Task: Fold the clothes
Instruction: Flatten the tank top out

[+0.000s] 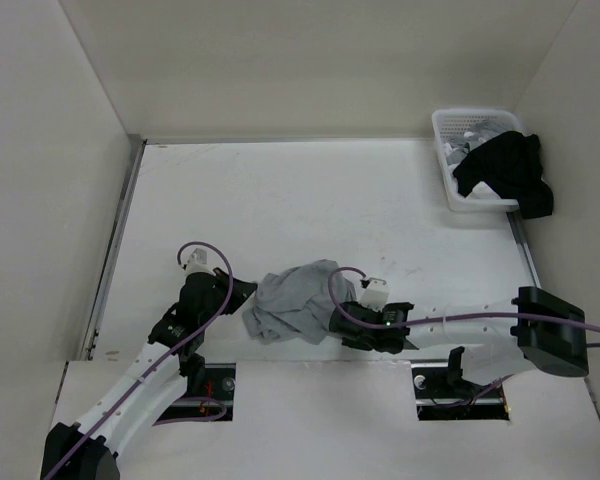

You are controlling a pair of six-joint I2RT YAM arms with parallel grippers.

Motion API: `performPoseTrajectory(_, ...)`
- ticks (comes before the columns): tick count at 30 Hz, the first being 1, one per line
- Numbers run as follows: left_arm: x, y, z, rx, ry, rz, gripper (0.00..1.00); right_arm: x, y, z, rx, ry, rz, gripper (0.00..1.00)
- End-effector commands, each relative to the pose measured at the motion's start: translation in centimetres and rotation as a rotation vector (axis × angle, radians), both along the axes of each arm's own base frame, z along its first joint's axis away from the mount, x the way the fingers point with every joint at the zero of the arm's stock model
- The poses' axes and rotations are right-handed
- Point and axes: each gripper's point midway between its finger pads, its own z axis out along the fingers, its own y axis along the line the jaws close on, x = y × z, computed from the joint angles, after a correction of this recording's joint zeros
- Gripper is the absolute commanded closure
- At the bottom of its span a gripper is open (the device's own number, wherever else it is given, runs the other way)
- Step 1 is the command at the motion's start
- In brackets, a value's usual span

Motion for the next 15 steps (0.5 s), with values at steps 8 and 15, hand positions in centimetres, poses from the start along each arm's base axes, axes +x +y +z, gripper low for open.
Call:
performPoseTrajectory(8, 0.3, -0.7, 0.9, -0.029, -0.054, -0.03, 0.97, 1.1, -0.8, 0.3, -0.062, -0.05, -0.047, 0.84)
performPoseTrajectory(15, 0.5, -0.7, 1.4, -0.03, -0.065, -0.027, 0.97, 2.8, -1.6, 2.0, -0.066, -0.163, -0.088, 1.0)
